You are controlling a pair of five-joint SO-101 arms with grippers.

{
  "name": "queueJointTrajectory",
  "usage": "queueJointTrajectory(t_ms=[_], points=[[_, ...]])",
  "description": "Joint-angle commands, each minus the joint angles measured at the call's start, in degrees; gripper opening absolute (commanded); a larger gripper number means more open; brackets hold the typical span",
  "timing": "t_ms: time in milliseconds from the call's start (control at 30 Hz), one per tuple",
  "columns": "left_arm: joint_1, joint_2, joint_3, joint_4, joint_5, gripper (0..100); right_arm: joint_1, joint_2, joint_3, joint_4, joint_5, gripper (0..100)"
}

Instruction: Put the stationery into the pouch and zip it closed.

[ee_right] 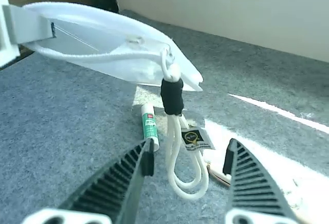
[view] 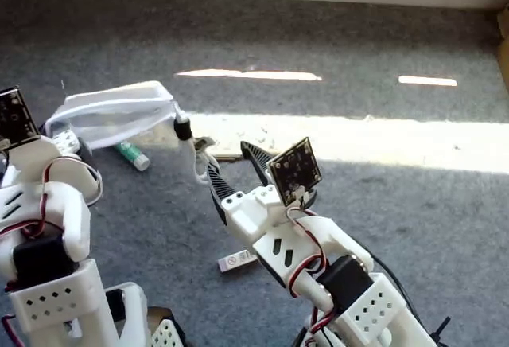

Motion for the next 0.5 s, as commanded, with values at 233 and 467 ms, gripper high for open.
queueJointTrajectory(t_ms=[233,467], points=[[-13.2,-0.2,-9.0,0.0,0.8,1,0.7,4.2,-3.7,0.2,0.4,21.3],[-16.7,-0.2,-3.9,0.0,0.4,1,0.7,21.1,-6.9,-0.2,0.1,21.3]])
